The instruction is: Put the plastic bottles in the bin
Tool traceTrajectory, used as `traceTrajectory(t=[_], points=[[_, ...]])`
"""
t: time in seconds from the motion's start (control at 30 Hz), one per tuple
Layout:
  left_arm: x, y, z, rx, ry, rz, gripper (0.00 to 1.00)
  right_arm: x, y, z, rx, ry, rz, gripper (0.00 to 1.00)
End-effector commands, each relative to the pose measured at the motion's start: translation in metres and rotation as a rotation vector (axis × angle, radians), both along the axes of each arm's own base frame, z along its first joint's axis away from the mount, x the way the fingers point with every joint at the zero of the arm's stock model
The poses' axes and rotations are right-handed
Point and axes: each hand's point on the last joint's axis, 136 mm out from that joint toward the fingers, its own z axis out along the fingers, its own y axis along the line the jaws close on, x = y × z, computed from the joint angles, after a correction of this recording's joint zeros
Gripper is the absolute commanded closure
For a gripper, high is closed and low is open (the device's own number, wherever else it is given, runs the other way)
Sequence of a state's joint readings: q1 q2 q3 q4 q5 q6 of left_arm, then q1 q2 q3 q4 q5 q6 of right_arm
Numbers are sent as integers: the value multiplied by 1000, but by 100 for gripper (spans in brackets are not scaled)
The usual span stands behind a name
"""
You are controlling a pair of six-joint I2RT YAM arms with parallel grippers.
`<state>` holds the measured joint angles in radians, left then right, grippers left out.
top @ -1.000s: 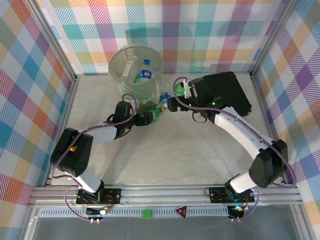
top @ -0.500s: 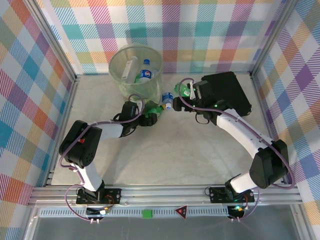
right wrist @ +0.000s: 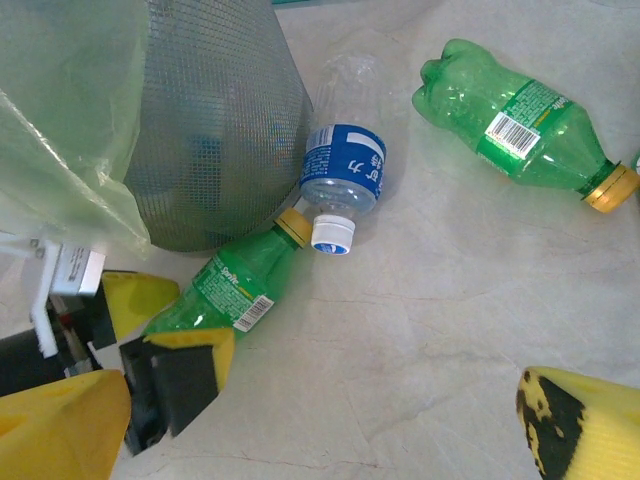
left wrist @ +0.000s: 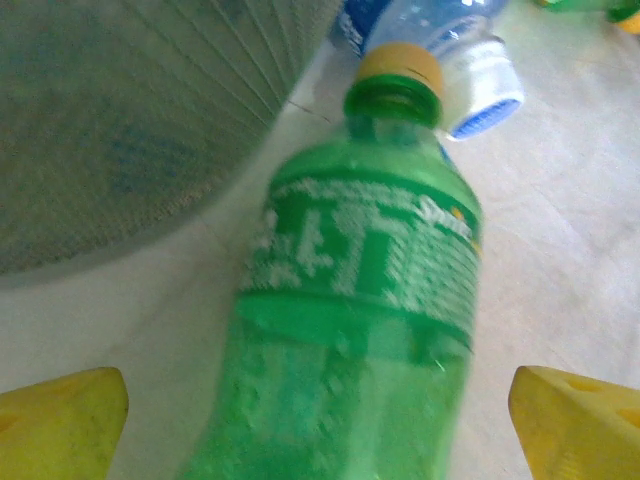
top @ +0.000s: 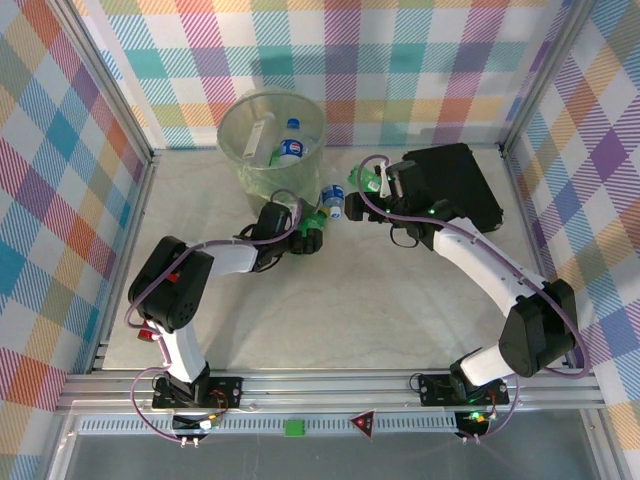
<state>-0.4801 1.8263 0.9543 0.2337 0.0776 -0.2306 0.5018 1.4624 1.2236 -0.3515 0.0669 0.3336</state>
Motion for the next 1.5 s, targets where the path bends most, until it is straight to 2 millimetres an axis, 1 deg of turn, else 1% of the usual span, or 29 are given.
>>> traceTrajectory(t=[0.0, 0.17, 0.3, 0.33, 0.43, 0.47, 0.53, 0.57, 0.67, 0.83, 1.0, 1.07, 1.17, 1.27, 1.37, 1.47], points=[[10, 5, -9, 68, 9, 34, 3, 3, -1, 8, 29, -18, -7, 1], [14, 2, -20, 73, 34, 28, 6, 3, -4, 4, 22, -7, -15, 1], [10, 2, -29, 78, 60, 21, 11, 3, -6, 3, 23, -4, -19, 1], [10, 2, -29, 79, 62, 21, 13, 3, -6, 3, 22, -5, -20, 1], [6, 2, -29, 70, 63, 13, 25, 3, -6, 3, 25, -5, -22, 1], [5, 2, -28, 67, 61, 13, 32, 3, -6, 4, 27, -5, -24, 1], [3, 3, -23, 61, 52, 14, 41, 3, -6, 4, 29, -4, -25, 1], [1, 3, -21, 56, 49, 13, 44, 2, -7, 3, 30, -2, -26, 1], [-5, 5, -14, 42, 39, 13, 48, 2, -7, 2, 36, 1, -29, 1], [-25, 4, -2, -1, 36, 8, 50, 2, -5, 1, 50, 10, -28, 1], [-58, -3, 3, -43, 66, -20, 51, 8, 1, 6, 60, 10, -18, 1], [-74, -6, 8, -49, 64, -28, 51, 9, 4, 3, 63, 29, -10, 1], [-96, -8, 20, -58, 52, -33, 51, 9, 5, -5, 76, 51, -20, 1], [-115, -6, 42, -75, 20, -38, 52, 7, 5, -13, 78, 69, -26, 1], [-130, -5, 76, -117, -34, -64, 52, 7, 5, -21, 72, 90, -28, 1], [-136, -3, 121, -164, -115, -83, 52, 6, 9, -26, 84, 121, -14, 1]])
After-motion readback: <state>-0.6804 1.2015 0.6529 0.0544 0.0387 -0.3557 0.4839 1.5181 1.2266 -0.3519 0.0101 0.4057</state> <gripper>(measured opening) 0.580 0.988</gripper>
